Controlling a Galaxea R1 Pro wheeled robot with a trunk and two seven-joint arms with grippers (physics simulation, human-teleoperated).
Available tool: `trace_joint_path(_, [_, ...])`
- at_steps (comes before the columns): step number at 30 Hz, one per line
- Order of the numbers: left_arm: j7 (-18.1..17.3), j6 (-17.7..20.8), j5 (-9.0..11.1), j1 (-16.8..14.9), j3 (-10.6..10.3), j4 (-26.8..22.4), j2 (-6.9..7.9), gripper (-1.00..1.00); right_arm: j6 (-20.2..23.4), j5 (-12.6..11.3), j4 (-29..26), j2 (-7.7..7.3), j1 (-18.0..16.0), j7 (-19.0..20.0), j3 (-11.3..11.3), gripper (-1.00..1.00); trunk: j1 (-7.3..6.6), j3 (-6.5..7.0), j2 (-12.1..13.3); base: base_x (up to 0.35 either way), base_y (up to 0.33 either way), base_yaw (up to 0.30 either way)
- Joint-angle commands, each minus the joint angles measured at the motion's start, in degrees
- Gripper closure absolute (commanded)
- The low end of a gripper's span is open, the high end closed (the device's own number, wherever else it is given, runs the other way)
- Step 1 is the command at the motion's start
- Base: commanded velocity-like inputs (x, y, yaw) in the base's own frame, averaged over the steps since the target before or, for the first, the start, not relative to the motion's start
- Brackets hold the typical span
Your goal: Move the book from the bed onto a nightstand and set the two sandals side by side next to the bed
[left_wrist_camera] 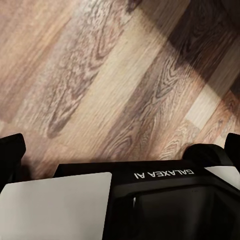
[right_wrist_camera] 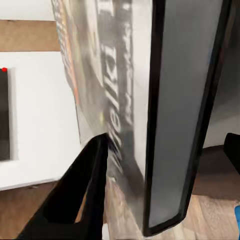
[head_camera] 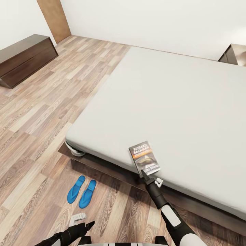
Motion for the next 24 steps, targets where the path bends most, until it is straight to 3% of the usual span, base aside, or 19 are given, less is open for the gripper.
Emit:
trace_joint_path(1, [-0.08, -0.39, -0.61, -0.02, 0.37, 0.07, 0.02, -1.00, 0.27, -0.74, -0.04, 0.04, -0.07, 0.31, -0.39, 1.00, 0.00, -0.02, -0.01, 0.000, 0.000, 0.000])
trace_joint_path(18, [-0.08, -0.38, -0.61, -0.02, 0.37, 0.07, 0.02, -1.00, 0.24, -0.76, -0.09, 0.03, -0.07, 0.36, -0.39, 1.00, 0.00, -0.02, -0.01, 0.000, 0.000, 0.000])
trace_joint_path(24, [-0.08, -0.38, -0.61, -0.02, 0.33, 0.07, 0.02, -1.00, 0.22, -0.77, -0.09, 0.05, -0.07, 0.35, -0.39, 1.00, -1.32, 1.06, 2.39, 0.000, 0.000, 0.000])
